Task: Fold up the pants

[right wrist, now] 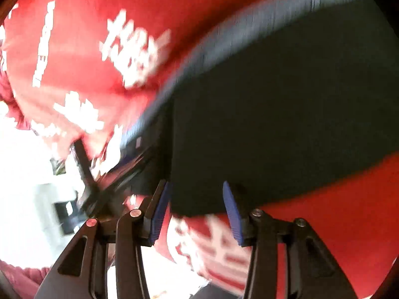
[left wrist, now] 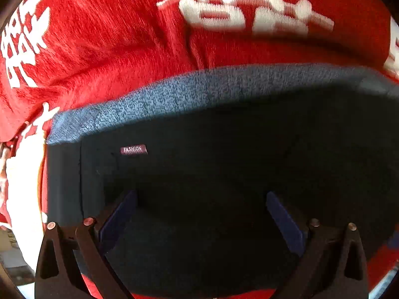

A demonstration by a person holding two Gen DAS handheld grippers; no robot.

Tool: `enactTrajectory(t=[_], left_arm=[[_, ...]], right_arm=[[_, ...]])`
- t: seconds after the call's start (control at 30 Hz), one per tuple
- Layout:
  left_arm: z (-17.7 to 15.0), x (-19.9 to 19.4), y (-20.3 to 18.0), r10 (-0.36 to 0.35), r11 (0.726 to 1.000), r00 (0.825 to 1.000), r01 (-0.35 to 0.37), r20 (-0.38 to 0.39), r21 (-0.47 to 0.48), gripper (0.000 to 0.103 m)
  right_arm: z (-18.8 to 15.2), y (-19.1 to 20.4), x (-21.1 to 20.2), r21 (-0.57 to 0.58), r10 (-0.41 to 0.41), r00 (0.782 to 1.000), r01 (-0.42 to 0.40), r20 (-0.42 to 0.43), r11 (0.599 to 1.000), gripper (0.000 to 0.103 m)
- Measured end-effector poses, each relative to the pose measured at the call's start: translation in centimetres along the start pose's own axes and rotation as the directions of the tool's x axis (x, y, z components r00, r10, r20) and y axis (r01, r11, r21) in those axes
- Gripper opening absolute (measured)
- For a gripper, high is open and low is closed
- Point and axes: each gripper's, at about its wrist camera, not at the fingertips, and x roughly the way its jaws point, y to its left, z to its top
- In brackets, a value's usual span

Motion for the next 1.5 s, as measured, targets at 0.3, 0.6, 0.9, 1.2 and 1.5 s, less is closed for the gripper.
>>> enactTrajectory(t=[0.3,0.6,0.9,1.2,1.5], left_arm=[[0.1,-0.1,0.2,-0.023,1.0,1.0,0.023,-0.015,0.015,0.103],[0.3,-0.2,0.5,-0.04,0.999,0.999,0.04,-0.027,0.008,0.103],[-3.6,-2.1,-1.8,-0.083,0.994,0.997,0.083,0.002,0.065,0.103],[-1.0,-4.1,-2.0,-0.086,0.992,0.996,0.088,-0.025,0.087,0.103],[0.0,-2.6,-4.5,-0.102,0.993,0.992,0.106,-0.075,0.052,0.103]], right_arm=[[0.4,-1.7,0.4,0.079,0.062,0.995,-0.067,0.074,0.995,0.048],[2.6,-2.1,0.1,0.135,0.067,0.987,-0.087,0.146,0.987,0.013],[-0.4,-2.2,-0.2,0.095,-0.057,0.986,0.043,0.154,0.995,0.009],[-0.7,-2.0,-7.2,0.01,-0.148,0.966,0.149,0.211,0.989,0.022],[3.9,-6.3,-11.8,0.101,-0.427,0.85,0.418,0.309,0.903,0.016]])
